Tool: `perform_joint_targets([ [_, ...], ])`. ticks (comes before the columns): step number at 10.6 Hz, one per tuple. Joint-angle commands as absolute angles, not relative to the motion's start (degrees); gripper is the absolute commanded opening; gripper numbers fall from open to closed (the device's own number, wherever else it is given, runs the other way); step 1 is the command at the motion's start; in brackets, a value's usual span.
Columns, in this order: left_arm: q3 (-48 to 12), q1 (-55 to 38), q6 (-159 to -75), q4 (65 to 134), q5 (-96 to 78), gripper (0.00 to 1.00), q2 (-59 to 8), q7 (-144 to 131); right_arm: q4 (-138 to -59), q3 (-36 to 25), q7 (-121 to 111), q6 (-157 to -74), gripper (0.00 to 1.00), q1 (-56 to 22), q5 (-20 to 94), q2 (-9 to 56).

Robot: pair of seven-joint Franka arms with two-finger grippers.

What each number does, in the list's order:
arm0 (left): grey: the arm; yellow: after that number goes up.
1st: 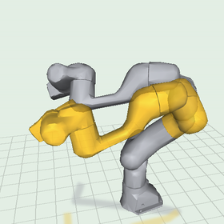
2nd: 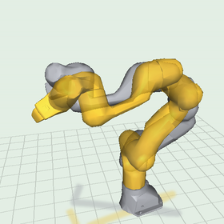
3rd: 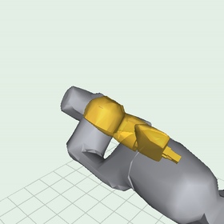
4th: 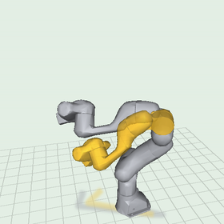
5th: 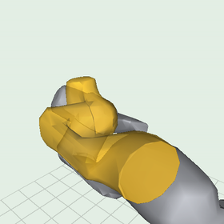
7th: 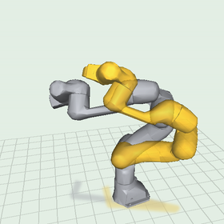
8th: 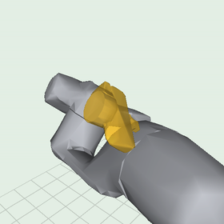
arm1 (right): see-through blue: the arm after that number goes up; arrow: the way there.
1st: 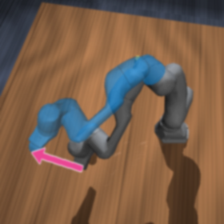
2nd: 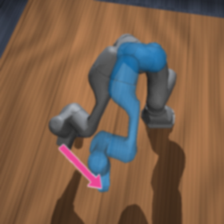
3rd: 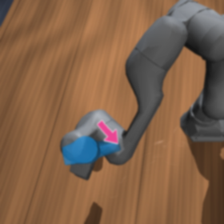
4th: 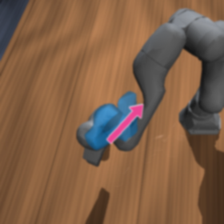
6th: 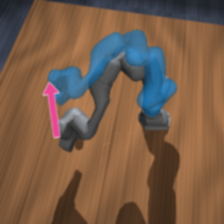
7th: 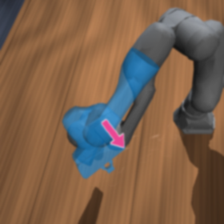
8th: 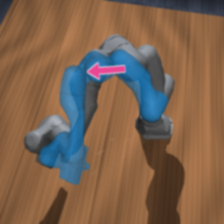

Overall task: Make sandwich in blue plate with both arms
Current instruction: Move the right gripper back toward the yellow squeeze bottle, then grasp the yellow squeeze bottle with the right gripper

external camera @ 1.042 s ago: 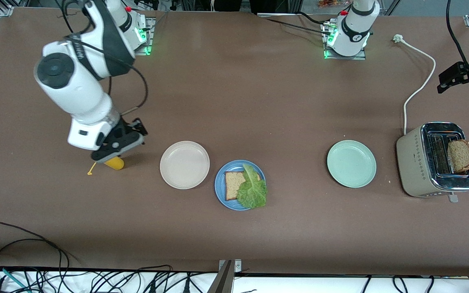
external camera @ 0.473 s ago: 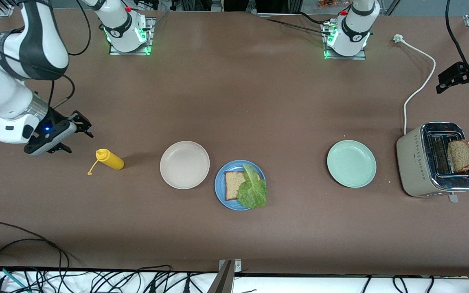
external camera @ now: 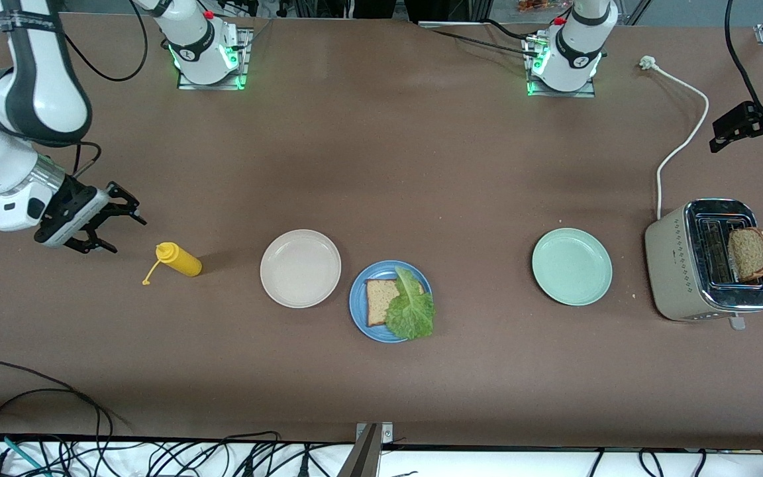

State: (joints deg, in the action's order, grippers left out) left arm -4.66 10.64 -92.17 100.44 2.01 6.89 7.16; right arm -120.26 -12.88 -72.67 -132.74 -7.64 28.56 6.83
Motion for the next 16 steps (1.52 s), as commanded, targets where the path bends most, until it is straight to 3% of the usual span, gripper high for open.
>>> perform_joint_targets([
  [1, -5.0, 11.3, -91.9, 99.2, 0.8, 1.0, 6.3, 7.2, -122.1, -15.9, -89.6, -133.1, 0.9, -7.7, 43.1, 9.0],
  [2, -5.0, 11.3, -91.9, 99.2, 0.8, 1.0, 6.3, 7.1, -122.2, -16.6, -93.2, -132.8, 1.0, -7.6, 47.0, 10.5],
  [16, -5.0, 11.5, -91.9, 99.2, 0.8, 1.0, 6.3, 7.2, -119.9, -16.7, -126.1, -120.8, 1.0, -2.4, 78.4, 27.0],
])
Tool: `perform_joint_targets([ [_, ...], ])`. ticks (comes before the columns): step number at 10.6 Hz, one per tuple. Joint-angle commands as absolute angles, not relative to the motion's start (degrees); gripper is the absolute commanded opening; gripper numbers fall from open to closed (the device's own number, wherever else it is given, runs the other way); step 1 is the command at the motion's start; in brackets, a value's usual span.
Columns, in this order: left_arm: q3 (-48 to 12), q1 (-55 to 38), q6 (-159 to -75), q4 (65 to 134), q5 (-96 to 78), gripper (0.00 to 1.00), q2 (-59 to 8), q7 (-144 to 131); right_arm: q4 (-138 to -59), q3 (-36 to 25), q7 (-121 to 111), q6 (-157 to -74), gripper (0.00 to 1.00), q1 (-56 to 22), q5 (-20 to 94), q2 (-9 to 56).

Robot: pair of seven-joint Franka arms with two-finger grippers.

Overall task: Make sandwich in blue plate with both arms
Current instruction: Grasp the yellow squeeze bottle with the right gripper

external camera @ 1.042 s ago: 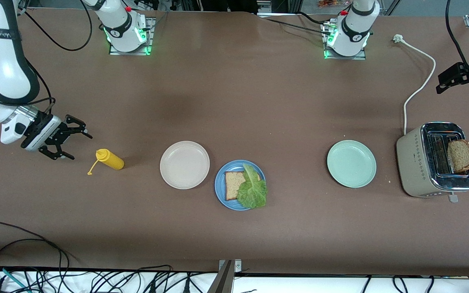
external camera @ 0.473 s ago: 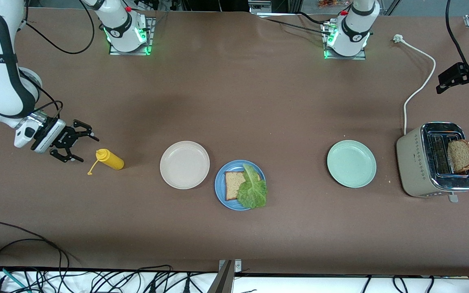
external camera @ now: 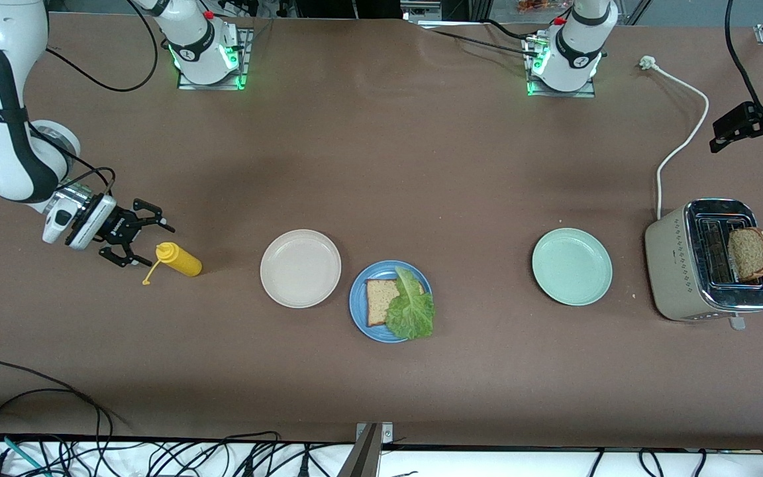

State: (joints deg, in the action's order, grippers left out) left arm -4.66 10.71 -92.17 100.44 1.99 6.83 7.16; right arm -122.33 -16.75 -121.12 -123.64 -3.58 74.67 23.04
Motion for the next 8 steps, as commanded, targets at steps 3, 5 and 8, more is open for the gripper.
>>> perform_joint_targets([
  [3, -5.0, 11.5, -91.9, 99.2, 0.8, 1.0, 6.3, 7.2, -117.7, -16.5, -127.8, -118.5, 1.0, -2.0, 80.7, 30.0],
  [5, -5.0, 11.5, -91.9, 99.2, 0.7, 1.0, 6.3, 7.2, -114.4, -16.5, -130.5, -115.2, 1.0, -2.0, 84.3, 34.1],
  [8, -5.0, 11.6, -91.9, 99.2, 0.8, 1.0, 6.3, 7.2, -112.1, -16.3, -131.4, -112.4, 1.0, -2.0, 86.5, 37.0],
])
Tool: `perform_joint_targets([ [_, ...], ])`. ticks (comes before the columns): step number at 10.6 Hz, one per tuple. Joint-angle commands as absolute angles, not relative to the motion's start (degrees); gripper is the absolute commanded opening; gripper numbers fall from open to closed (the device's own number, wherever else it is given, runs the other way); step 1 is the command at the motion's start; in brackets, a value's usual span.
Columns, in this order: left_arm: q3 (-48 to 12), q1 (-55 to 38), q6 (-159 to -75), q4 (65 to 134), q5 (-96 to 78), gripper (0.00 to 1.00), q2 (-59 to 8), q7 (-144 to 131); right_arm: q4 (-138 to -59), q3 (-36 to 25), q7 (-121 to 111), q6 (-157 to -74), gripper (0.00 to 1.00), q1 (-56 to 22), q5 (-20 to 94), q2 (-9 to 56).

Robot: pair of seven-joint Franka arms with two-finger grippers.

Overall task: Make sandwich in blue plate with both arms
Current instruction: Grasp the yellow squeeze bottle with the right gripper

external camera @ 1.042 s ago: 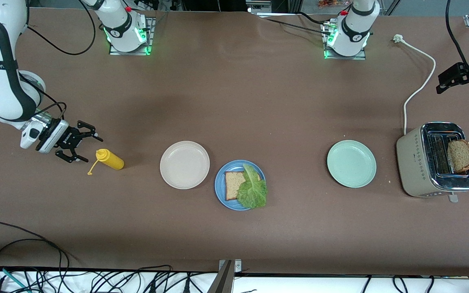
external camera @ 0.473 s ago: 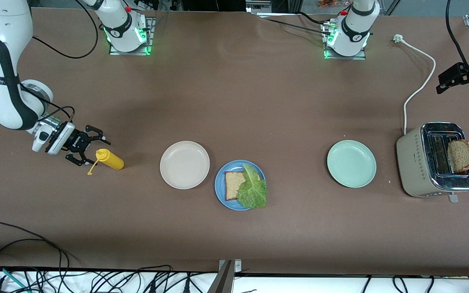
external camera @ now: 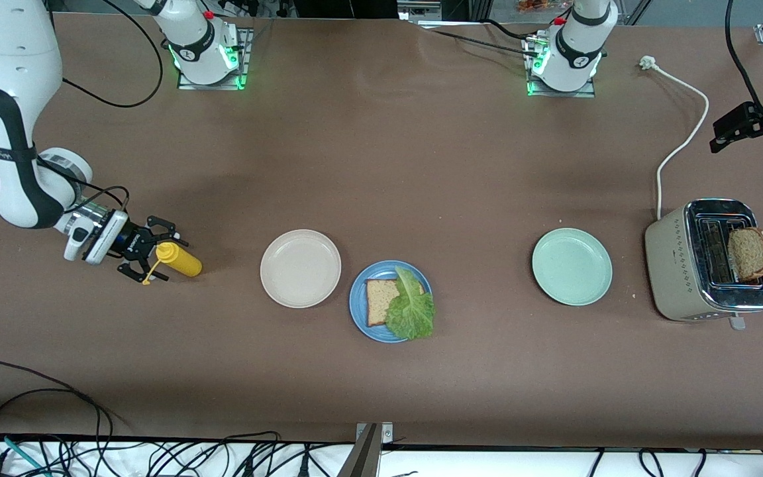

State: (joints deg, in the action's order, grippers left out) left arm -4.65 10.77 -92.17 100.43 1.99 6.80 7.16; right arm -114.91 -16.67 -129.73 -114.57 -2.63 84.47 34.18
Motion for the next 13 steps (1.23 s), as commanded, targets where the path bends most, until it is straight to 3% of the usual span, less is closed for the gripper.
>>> perform_joint_targets([
  [1, -5.0, 11.6, -91.9, 99.2, 0.8, 1.0, 6.3, 7.2, -112.1, -16.1, -131.5, -112.6, 1.0, -2.1, 87.2, 37.1],
  [3, -5.0, 11.6, -91.9, 99.2, 0.7, 1.0, 6.3, 7.2, -111.6, -16.0, -131.5, -112.4, 0.98, -2.3, 87.5, 37.8],
  [5, -5.0, 11.6, -91.9, 99.2, 0.8, 1.0, 6.3, 7.2, -111.4, -16.0, -131.4, -112.4, 0.85, -2.6, 87.6, 37.8],
  [9, -5.0, 11.6, -91.9, 99.2, 0.8, 1.0, 6.3, 7.2, -109.9, -16.0, -130.4, -113.2, 0.25, -4.0, 87.8, 37.8],
  [11, -5.0, 11.6, -91.9, 99.2, 0.7, 1.0, 6.3, 7.2, -108.1, -16.3, -130.0, -114.0, 0.19, -5.3, 87.3, 37.4],
  [13, -5.0, 11.6, -91.9, 99.2, 0.8, 1.0, 6.3, 7.2, -104.6, -16.4, -123.0, -121.2, 0.2, -8.7, 81.8, 35.1],
])
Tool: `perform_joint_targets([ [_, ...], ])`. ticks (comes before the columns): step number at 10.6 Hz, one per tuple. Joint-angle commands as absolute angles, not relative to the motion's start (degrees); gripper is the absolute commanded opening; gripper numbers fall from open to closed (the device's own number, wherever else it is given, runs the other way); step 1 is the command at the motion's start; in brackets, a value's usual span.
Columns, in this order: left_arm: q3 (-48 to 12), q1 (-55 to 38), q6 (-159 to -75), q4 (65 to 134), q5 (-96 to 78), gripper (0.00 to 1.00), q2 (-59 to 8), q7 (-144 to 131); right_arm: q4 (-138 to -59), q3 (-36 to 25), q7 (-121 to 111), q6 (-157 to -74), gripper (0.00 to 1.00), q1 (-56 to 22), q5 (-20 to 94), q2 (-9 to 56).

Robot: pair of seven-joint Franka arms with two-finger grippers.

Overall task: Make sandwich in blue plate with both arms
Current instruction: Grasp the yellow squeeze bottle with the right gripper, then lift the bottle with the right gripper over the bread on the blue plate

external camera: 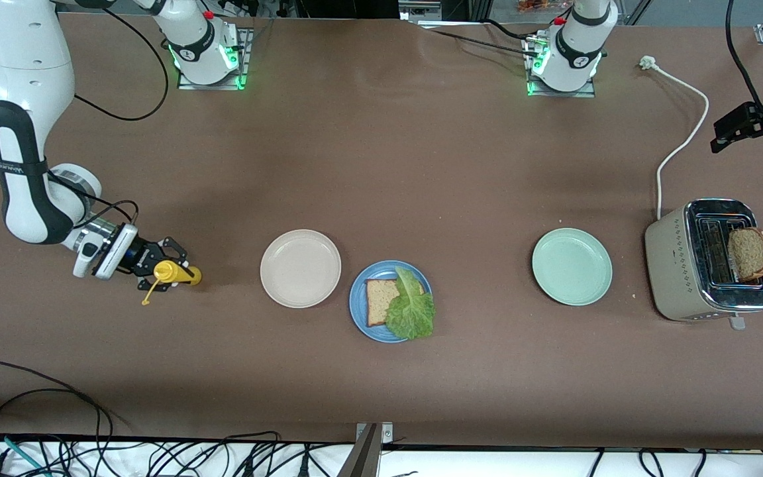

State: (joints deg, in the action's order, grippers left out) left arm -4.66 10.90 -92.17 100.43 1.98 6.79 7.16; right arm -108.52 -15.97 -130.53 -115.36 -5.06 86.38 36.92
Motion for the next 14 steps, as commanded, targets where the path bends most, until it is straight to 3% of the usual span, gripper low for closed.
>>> perform_joint_targets([
  [1, -5.0, 11.6, -91.9, 99.2, 0.7, 1.0, 6.3, 7.2, -103.2, -16.4, -118.6, -124.9, 0.19, -11.3, 77.6, 33.7],
  [4, -5.0, 11.7, -91.9, 99.2, 0.8, 1.0, 6.3, 7.2, -101.3, -16.4, -105.2, -137.7, 0.2, -20.1, 72.0, 30.2],
  [6, -5.0, 11.6, -91.9, 99.2, 0.8, 1.0, 6.3, 7.2, -98.0, -16.4, -92.3, -142.0, 0.2, -25.6, 66.2, 30.1],
  [9, -5.0, 11.7, -91.9, 99.2, 0.8, 1.0, 6.3, 7.2, -96.8, -16.5, -72.0, -153.4, 0.2, -35.2, 51.6, 30.1],
  [11, -5.0, 11.7, -91.9, 99.2, 0.8, 1.0, 6.3, 7.2, -97.0, -16.5, -59.0, -157.5, 0.2, -39.5, 40.6, 31.0],
  [14, -5.0, 11.7, -91.9, 99.2, 0.7, 1.0, 6.3, 7.2, -96.9, -17.0, -52.7, -161.1, 0.21, -43.8, 33.9, 34.7],
])
